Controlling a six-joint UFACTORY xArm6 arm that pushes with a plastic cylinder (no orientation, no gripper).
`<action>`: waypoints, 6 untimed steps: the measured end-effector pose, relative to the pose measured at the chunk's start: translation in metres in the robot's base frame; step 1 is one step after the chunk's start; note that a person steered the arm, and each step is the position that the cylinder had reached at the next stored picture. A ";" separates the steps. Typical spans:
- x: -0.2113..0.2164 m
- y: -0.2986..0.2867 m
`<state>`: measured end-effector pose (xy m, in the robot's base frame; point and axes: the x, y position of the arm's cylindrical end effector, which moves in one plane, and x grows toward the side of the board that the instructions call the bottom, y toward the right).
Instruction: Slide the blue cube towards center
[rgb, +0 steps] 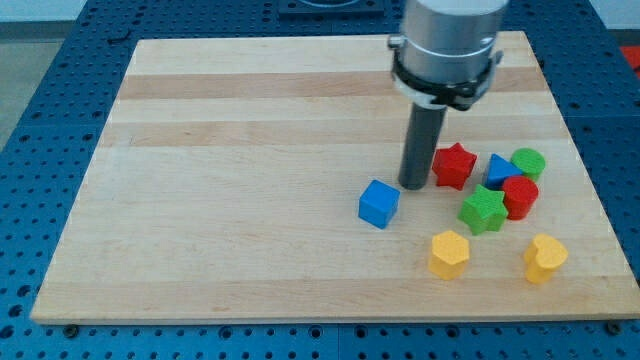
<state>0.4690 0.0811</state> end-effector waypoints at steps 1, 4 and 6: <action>0.003 -0.014; 0.077 -0.020; 0.062 -0.127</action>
